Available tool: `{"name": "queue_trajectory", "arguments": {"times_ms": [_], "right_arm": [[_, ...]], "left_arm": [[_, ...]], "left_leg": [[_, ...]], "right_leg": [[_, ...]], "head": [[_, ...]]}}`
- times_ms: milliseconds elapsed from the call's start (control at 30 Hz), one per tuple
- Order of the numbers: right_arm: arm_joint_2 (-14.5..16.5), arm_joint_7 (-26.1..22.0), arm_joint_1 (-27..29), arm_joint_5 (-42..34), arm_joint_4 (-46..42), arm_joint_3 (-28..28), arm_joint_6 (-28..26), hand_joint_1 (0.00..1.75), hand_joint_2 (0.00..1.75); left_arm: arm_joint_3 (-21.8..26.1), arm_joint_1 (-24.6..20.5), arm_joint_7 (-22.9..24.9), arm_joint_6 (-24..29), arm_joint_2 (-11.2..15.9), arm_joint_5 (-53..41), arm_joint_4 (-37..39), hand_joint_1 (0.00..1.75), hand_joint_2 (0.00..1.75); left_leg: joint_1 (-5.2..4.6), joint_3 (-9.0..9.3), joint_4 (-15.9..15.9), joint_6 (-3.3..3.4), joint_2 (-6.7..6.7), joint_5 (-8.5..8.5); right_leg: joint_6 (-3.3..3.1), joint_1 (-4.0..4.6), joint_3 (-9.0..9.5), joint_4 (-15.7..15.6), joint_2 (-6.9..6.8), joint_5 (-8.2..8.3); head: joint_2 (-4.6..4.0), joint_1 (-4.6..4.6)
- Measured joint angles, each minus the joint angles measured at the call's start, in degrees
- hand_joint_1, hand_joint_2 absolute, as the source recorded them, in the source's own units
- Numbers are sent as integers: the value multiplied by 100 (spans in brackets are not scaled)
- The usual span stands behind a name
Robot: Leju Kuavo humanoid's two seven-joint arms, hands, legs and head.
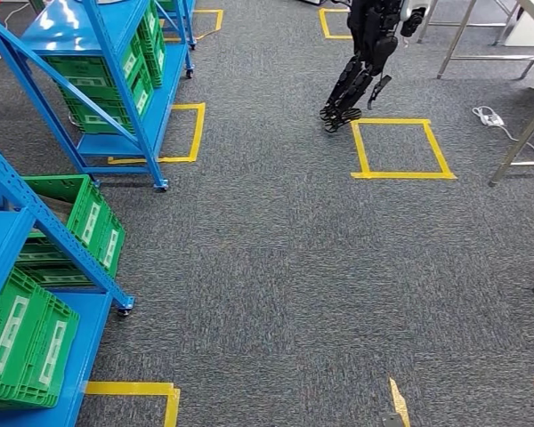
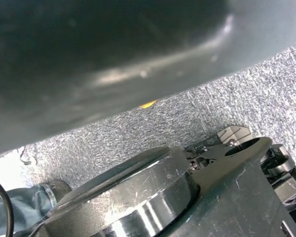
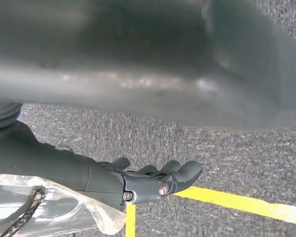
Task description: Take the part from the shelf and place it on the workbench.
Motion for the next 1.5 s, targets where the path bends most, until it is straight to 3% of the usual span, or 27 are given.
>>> {"name": "queue_trajectory", "arguments": {"times_ms": [333,433,533,600,667,700,733,767,800,867,933,1000,1067,1133,1200,1233,1267,1300,1367,1433,1500], "right_arm": [[-1,-3,-3,90,15,35,-249,0,0],[-1,-3,-4,105,30,58,-298,0,0],[-2,-8,-12,108,34,88,-327,0,0],[-5,-14,-16,110,34,94,-347,0,0],[-13,-15,-12,112,35,98,-358,0,0],[-16,-15,-8,114,37,105,-362,0,0],[-19,-15,-5,116,40,115,-367,0,0],[-20,-15,-3,119,43,125,-373,0,0],[-23,-16,-3,120,44,133,-379,0,0],[-32,-19,-7,120,45,142,-395,0,0],[-38,-23,-6,124,48,146,-420,0,0],[-39,-26,-4,132,49,152,-460,0,0],[-41,-34,-5,143,49,166,-492,0,0],[-43,-40,7,150,50,177,-507,0,0],[-44,-40,23,153,52,180,-511,0,0],[-44,-40,25,154,54,183,-511,0,0],[-44,-41,24,155,55,186,-511,0,0],[-44,-42,20,155,56,191,-510,0,0],[-43,-44,16,155,56,203,-505,0,0],[-43,-45,13,155,56,218,-493,0,0],[-43,-46,-3,155,56,231,-487,0,0]], "left_arm": [[-7,0,10,-2,10,0,0,0,0],[-7,0,16,-2,15,0,0,0,0],[-8,-2,19,0,16,0,0,0,0],[-10,-8,20,-1,12,1,0,0,0],[-11,-8,22,-3,10,2,0,0,0],[-11,-5,26,-4,9,2,0,0,0],[-11,-2,33,-5,9,2,0,0,0],[-11,-1,40,-6,9,2,0,0,0],[-11,-2,48,-6,8,2,0,0,0],[-11,-9,58,-5,1,3,0,0,0],[-13,-16,66,-4,-5,7,0,0,0],[-13,-7,70,-2,-1,16,0,0,0],[-14,3,73,-2,4,25,0,0,0],[-15,-9,74,-2,4,32,0,0,0],[-15,-11,75,-4,4,36,0,0,0],[-15,0,76,-5,4,38,0,0,0],[-15,11,76,-6,4,39,0,0,0],[-15,21,76,-6,5,40,0,0,0],[-15,16,76,-6,6,42,0,0,0],[-15,-3,76,-6,5,42,0,0,0],[-15,4,76,-5,8,42,0,0,0]], "left_leg": [[-16,0,15,20,0,-7],[-42,-8,17,66,-2,-10],[-29,44,-112,158,-23,60],[-8,89,-201,210,-56,120],[-17,84,-207,227,-103,133],[-22,83,-205,226,-136,133],[-26,84,-202,223,-177,132],[-25,87,-195,216,-230,130],[-23,88,-180,200,-288,124],[-24,65,-117,140,-408,92],[-13,13,-63,59,-519,75],[13,-23,-48,-14,-599,80],[17,-111,145,-90,-413,-57],[32,-395,767,-165,-128,-408],[68,-715,1447,-218,-43,-673],[81,-767,1559,-233,-30,-657],[91,-719,1463,-239,-13,-541],[95,-567,1157,-233,37,-338],[61,-191,382,-181,290,2],[8,-26,8,-100,455,82],[-5,-36,-15,-22,354,71]], "right_leg": [[34,-14,-2,-6,-1,12],[72,-39,6,-17,-7,21],[120,-50,-8,24,-20,-38],[114,-47,-224,477,-1,-323],[101,-40,-586,1244,11,-679],[98,-39,-717,1513,13,-755],[95,-38,-761,1594,15,-728],[88,-38,-689,1442,25,-593],[78,-42,-514,1091,69,-392],[54,-63,-116,330,329,-121],[28,-61,60,40,476,-99],[-23,-47,80,28,351,-86],[-85,-59,96,-1,212,-71],[-127,-58,112,-14,43,-82],[-146,-49,124,-12,-134,-106],[-147,-48,133,-10,-213,-118],[-143,-48,147,-10,-284,-131],[-135,-48,172,-10,-353,-147],[-99,-30,222,-5,-482,-191],[-39,-2,258,-2,-607,-232],[25,2,294,-16,-715,-259]], "head": [[0,-3],[0,-5],[0,0],[0,14],[0,21],[0,19],[0,19],[0,19],[0,20],[0,16],[0,11],[0,13],[0,-18],[0,-59],[0,-68],[0,-69],[0,-70],[0,-71],[0,-74],[0,-75],[0,-74]]}}
